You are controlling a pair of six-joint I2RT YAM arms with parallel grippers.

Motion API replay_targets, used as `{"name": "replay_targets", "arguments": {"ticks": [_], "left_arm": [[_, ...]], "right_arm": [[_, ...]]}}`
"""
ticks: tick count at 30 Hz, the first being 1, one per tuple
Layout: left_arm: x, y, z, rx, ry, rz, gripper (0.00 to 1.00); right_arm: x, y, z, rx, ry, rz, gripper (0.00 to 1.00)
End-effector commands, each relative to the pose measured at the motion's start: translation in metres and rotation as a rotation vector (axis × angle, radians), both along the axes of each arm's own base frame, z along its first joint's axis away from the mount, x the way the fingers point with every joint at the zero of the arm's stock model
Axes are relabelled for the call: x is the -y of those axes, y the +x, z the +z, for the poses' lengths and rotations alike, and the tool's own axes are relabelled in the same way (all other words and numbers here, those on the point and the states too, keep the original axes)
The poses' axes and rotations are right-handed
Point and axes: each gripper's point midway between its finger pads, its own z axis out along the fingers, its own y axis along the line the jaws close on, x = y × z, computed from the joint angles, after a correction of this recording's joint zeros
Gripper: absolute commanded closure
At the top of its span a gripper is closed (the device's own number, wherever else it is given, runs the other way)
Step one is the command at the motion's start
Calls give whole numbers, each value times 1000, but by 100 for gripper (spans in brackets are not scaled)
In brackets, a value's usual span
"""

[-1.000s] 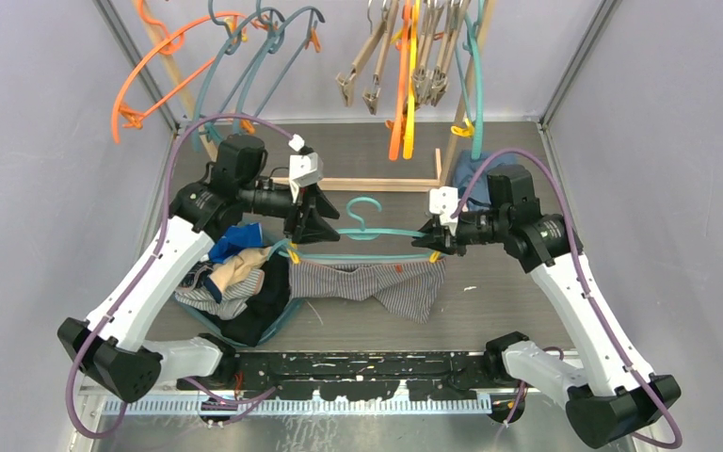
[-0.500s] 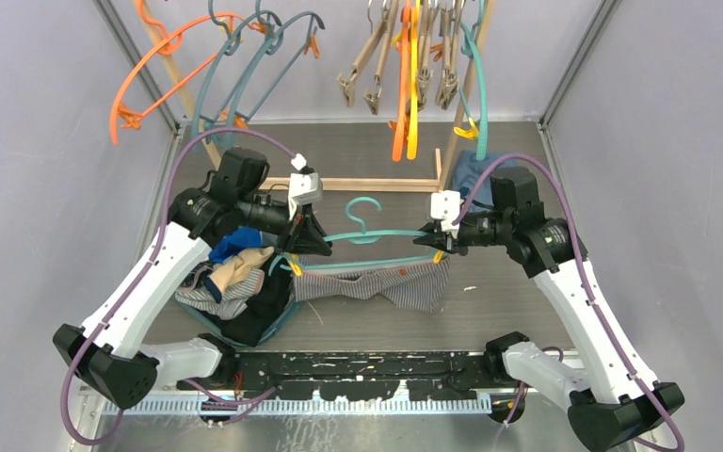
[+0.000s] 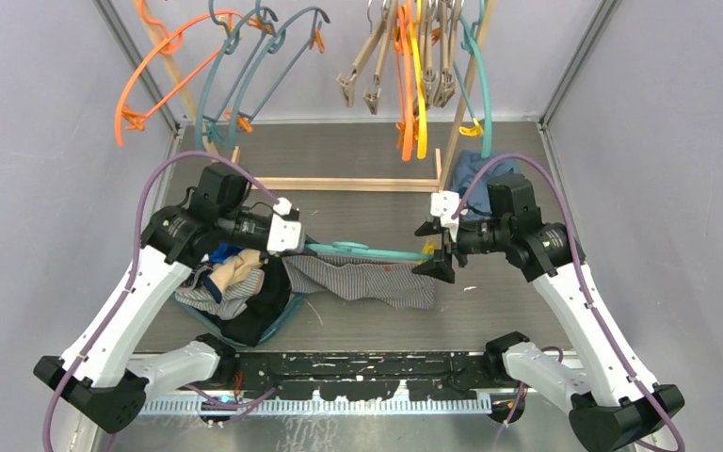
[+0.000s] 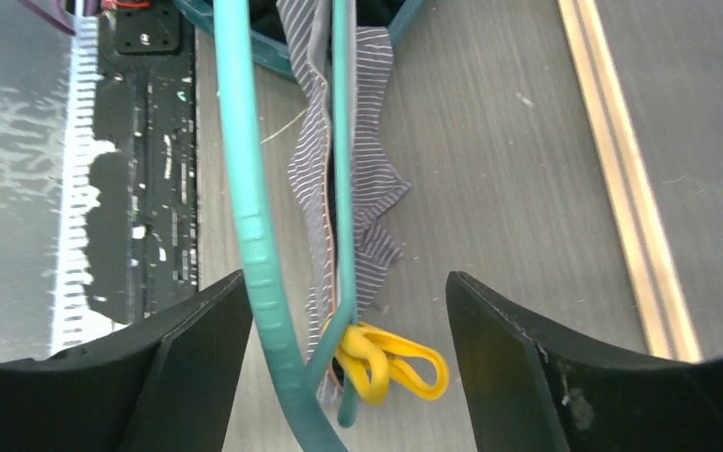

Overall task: Remove the underwear clipped to the hanger
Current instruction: Remove the underwear from the hanger.

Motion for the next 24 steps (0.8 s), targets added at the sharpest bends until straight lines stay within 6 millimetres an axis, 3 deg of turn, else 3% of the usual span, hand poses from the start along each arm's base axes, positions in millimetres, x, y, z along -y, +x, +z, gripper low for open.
{"name": "replay_targets", "arguments": {"ticks": [1, 7, 10, 17, 24], "left_arm": [[-6, 12, 2, 246, 50, -83, 100], [-11, 18, -7, 372, 89, -117, 100], [-7, 18, -4, 391, 59, -121, 100], [-7, 17, -2, 414, 47, -127, 100], [-8, 16, 1, 422, 45, -127, 100]], "right_arm": [[0, -13, 19, -111, 40, -48, 19], [2, -17, 35, -195, 78, -92, 20], [6, -8, 34, -240, 73, -162, 21], [13, 8, 10, -331, 29, -271, 21], [11, 4, -16, -454, -2, -249, 23]]}}
